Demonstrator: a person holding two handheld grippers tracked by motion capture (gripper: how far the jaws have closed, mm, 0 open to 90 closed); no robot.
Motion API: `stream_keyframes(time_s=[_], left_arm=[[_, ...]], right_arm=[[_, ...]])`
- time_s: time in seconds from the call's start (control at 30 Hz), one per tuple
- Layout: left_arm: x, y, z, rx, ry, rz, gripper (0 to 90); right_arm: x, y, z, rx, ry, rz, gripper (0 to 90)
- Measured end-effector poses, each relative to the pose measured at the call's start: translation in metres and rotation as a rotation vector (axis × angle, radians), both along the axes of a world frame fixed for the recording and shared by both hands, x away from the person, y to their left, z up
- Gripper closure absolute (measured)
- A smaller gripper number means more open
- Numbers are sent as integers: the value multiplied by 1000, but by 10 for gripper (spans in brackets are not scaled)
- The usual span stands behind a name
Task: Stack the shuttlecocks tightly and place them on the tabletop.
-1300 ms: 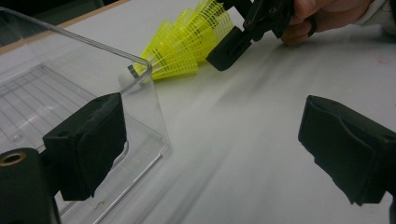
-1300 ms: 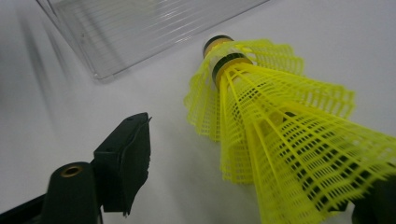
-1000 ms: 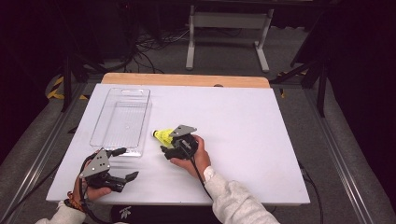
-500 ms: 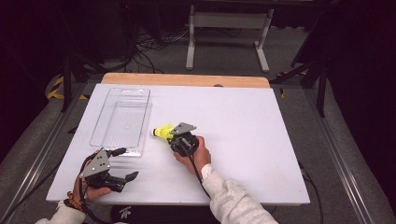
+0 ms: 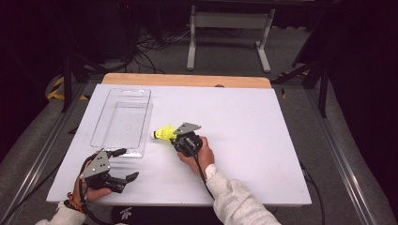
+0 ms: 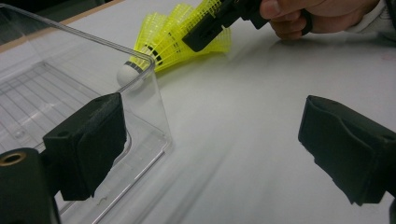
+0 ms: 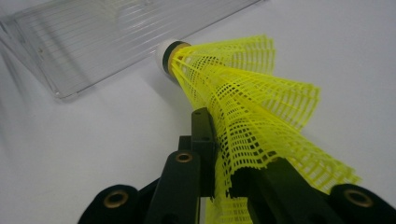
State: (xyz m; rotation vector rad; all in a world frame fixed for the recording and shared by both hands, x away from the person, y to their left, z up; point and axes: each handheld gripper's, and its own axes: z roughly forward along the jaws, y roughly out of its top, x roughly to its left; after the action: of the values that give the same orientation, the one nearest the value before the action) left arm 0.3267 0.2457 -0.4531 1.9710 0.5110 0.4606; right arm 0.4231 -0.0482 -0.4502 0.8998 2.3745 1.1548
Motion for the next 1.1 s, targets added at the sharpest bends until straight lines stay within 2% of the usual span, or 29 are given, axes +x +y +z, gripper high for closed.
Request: stream_keyframes(time_s=[0.3, 0.4, 0.67, 1.1], left_arm=[[0, 0, 0, 1, -1, 3, 86], [0, 0, 0, 1, 0, 3, 86], [0, -1, 0, 2, 0, 4, 86], [0, -1, 0, 2, -2, 4, 86]], right_arm=[[-4, -10, 2, 6, -4, 15, 865], [-5, -18, 3, 18, -5, 16, 877], [-6, -32, 4, 14, 0, 14, 880], [-11, -56, 13, 45, -14, 6, 882]])
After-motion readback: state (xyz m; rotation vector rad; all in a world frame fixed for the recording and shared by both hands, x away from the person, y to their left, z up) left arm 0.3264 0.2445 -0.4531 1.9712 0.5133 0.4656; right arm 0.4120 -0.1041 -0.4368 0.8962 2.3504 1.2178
